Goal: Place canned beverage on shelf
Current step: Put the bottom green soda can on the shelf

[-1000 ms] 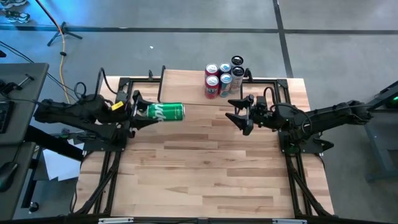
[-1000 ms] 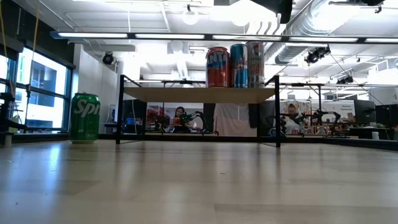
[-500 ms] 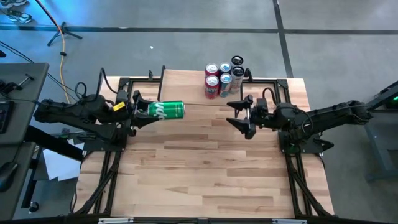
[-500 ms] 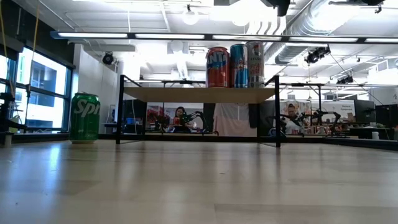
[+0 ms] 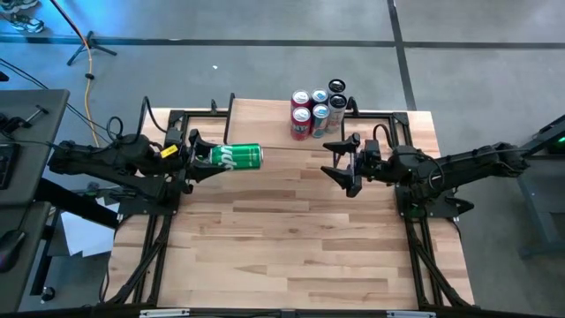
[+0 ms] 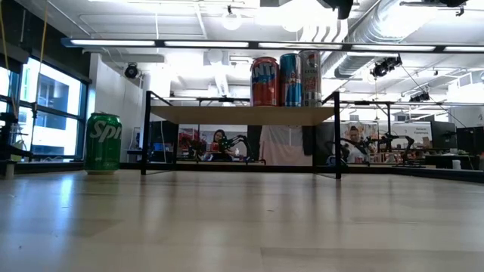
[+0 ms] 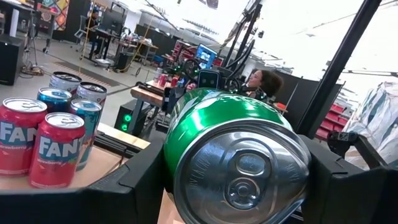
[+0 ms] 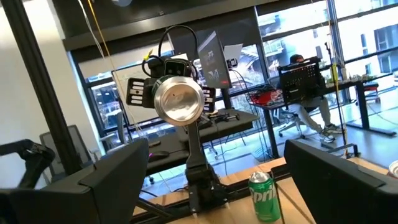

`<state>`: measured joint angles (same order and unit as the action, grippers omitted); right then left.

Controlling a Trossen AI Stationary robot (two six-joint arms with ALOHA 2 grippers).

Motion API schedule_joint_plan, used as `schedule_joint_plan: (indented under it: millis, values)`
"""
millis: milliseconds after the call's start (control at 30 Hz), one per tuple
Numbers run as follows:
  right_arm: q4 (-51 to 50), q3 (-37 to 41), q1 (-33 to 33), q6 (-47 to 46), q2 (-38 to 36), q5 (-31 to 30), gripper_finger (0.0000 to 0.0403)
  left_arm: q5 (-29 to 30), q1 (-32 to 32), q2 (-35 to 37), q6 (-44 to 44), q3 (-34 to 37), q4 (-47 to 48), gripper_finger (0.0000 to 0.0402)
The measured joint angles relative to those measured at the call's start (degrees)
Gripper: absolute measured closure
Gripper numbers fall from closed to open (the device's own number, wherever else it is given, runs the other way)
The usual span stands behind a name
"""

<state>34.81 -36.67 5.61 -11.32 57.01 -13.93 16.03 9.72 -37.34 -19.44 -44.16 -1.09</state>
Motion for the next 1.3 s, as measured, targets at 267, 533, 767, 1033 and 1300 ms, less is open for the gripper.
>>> schedule_joint_plan:
  millis: [267,533,767,1033,1300]
  values:
    - [0.0,0.0,0.0,-0.2,0.0,0.0,0.0043,0.1,0.0,0.0,-1.7,0.0,0.7,0.0178]
    - [-1.4,0.0,0.0,-0.4,0.0,0.0,0.0043,0.8,0.0,0.0,-3.3,0.0,1.7,0.0178]
    - [-2.5,0.0,0.0,-3.3,0.0,0.6,0.0043,0.8,0.0,0.0,-3.9,0.0,1.5,0.0178]
    - [-2.9,0.0,0.0,-3.2,0.0,0.7,0.0043,0.8,0.0,0.0,-3.9,0.0,1.5,0.0178]
    - [-2.9,0.0,0.0,-3.2,0.0,0.7,0.0043,0.8,0.0,0.0,-3.9,0.0,1.6,0.0178]
